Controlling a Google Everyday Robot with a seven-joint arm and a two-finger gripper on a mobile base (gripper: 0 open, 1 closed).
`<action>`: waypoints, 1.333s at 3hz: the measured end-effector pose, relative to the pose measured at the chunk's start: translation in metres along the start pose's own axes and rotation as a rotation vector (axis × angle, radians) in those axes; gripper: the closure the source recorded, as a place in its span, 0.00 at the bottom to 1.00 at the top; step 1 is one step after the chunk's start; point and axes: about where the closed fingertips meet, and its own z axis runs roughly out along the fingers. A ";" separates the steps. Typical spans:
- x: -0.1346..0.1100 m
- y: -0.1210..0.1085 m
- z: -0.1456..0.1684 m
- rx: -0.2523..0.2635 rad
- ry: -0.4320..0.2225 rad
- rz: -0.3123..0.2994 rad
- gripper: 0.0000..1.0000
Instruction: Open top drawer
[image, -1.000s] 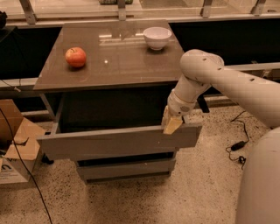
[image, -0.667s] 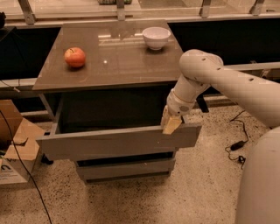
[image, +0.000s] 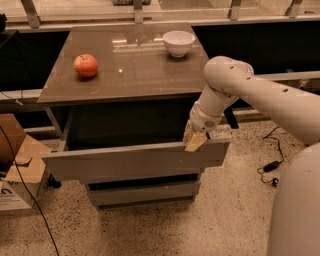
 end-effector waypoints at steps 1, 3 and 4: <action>0.005 0.008 0.002 -0.019 0.005 0.010 0.08; 0.030 0.053 0.029 -0.133 -0.004 0.079 0.02; 0.029 0.054 0.024 -0.133 -0.003 0.079 0.21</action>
Offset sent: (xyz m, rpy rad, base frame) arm -0.0622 -0.0310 -0.0375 -0.0103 0.1709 -0.0472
